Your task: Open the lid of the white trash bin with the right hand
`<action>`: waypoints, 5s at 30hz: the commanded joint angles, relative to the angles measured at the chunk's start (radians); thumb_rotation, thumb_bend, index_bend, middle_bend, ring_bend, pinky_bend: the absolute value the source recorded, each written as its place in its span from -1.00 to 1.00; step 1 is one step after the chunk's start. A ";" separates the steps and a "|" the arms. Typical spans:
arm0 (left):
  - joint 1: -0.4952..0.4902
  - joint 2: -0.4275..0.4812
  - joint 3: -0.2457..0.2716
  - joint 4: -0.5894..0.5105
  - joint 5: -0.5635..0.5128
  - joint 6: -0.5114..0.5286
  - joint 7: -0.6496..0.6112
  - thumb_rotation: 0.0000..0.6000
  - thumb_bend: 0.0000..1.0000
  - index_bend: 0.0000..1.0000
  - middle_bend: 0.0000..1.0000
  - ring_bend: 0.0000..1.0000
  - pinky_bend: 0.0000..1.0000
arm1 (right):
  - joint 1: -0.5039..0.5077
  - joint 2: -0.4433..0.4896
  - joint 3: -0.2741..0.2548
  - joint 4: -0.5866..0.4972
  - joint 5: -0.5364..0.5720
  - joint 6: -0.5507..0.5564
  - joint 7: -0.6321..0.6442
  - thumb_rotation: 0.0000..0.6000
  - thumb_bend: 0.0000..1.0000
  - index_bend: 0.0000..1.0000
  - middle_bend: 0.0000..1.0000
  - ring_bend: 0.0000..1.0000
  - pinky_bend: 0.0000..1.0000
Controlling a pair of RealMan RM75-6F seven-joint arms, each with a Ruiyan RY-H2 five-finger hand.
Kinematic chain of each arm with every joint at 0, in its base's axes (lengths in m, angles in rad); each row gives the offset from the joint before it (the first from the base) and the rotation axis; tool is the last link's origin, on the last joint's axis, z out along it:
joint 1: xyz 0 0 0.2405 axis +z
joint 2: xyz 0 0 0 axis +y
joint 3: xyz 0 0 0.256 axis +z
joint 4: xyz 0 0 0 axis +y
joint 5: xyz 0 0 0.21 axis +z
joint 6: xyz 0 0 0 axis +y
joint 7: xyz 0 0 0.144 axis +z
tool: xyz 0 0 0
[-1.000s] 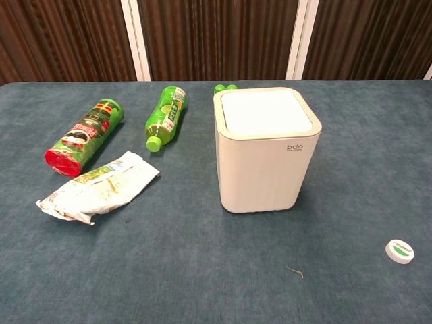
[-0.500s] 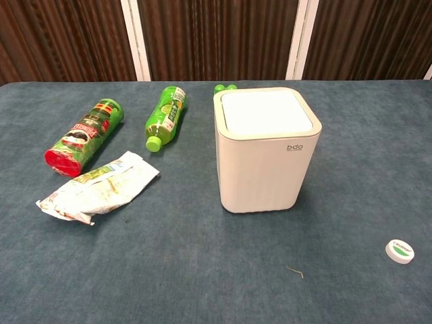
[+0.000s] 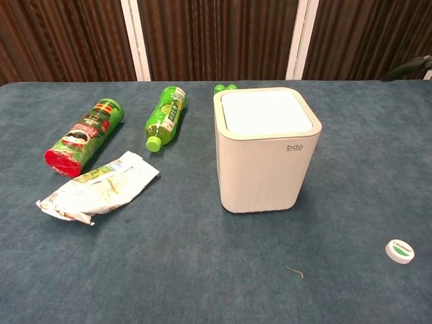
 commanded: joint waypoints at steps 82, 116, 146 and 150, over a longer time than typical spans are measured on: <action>-0.006 0.001 0.004 -0.007 -0.003 -0.023 0.011 1.00 -0.11 -0.52 -0.53 -0.41 -0.31 | -0.108 -0.108 -0.105 0.313 0.096 0.112 0.183 1.00 -0.40 -0.15 0.77 0.83 0.69; 0.003 0.011 -0.002 -0.004 -0.004 -0.002 -0.025 1.00 -0.11 -0.51 -0.51 -0.38 -0.31 | 0.075 -0.254 -0.110 0.356 0.139 -0.272 0.075 1.00 -0.40 0.08 0.81 0.88 0.74; 0.005 0.015 -0.005 -0.002 -0.005 0.000 -0.038 1.00 -0.11 -0.49 -0.50 -0.36 -0.31 | 0.085 -0.285 -0.109 0.374 0.186 -0.280 0.035 1.00 -0.22 0.26 0.85 0.91 0.78; 0.005 0.014 -0.004 -0.002 -0.005 -0.002 -0.036 1.00 -0.11 -0.49 -0.50 -0.36 -0.31 | 0.076 -0.272 -0.102 0.361 0.178 -0.242 0.048 1.00 -0.19 0.30 0.85 0.92 0.78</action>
